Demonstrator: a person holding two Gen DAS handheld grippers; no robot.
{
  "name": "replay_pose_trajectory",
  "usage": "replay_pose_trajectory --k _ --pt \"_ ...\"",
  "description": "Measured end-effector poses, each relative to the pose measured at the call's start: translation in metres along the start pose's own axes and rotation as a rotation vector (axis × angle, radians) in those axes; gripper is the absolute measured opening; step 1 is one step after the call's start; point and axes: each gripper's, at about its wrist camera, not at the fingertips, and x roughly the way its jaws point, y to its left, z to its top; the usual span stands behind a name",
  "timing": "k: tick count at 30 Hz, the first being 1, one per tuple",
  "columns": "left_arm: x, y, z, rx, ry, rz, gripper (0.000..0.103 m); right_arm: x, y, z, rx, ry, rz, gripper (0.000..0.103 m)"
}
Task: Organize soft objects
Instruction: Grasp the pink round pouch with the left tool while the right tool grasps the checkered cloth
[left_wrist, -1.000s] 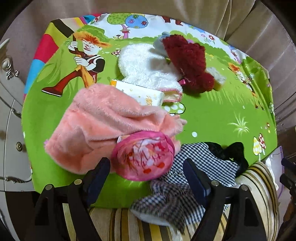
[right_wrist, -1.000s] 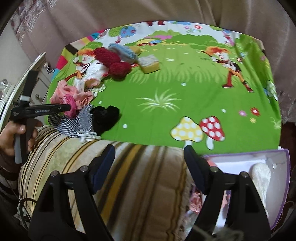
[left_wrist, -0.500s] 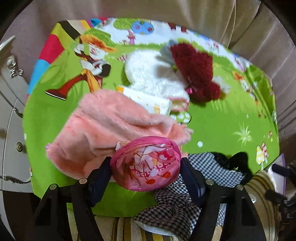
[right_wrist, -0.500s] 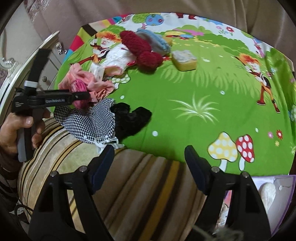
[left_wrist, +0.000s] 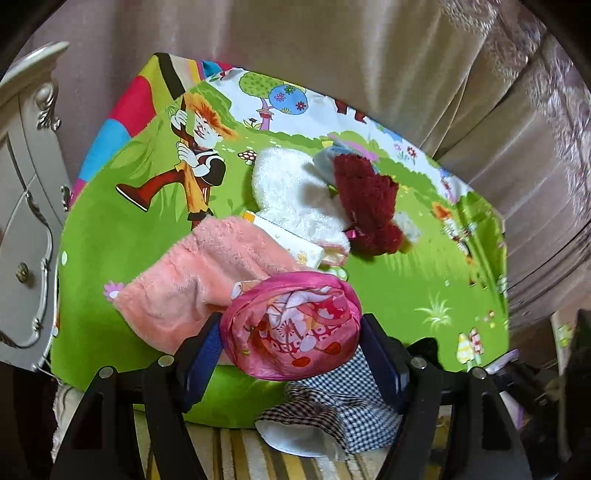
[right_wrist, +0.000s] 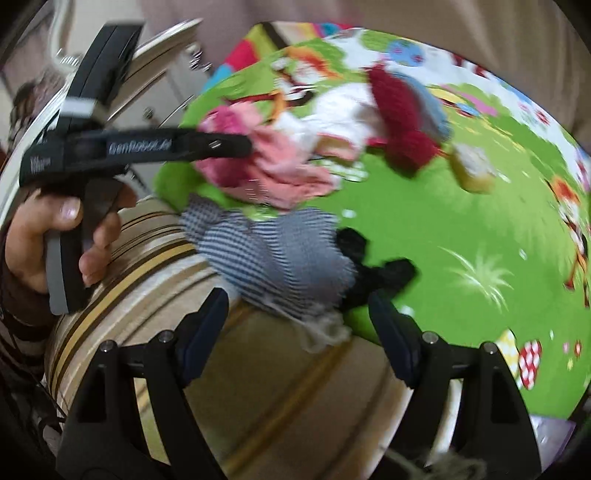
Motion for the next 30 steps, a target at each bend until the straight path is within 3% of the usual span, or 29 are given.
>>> replay_pose_trajectory --k 6,14,15,18,20,22,30 --pt "-0.011 0.004 0.002 -0.019 -0.038 -0.027 0.073 0.038 0.021 0.011 -0.099 0.100 0.001 0.081" --pt "-0.013 0.019 0.004 -0.089 -0.041 -0.088 0.073 0.065 0.027 0.028 -0.181 0.144 -0.036 0.079" --pt "-0.014 0.021 0.004 -0.100 -0.044 -0.100 0.073 0.069 0.027 0.030 -0.191 0.144 -0.049 0.076" --pt "-0.019 0.026 0.007 -0.131 -0.063 -0.125 0.073 0.084 0.029 0.032 -0.210 0.178 -0.055 0.051" --pt "-0.021 0.029 0.008 -0.145 -0.072 -0.134 0.073 0.091 0.030 0.033 -0.215 0.192 -0.025 0.028" --pt "-0.023 0.032 0.008 -0.163 -0.075 -0.148 0.073 0.092 0.032 0.033 -0.221 0.182 -0.015 0.018" --pt "-0.034 0.033 0.008 -0.175 -0.102 -0.154 0.073 0.047 0.022 0.035 -0.151 0.013 0.018 0.012"
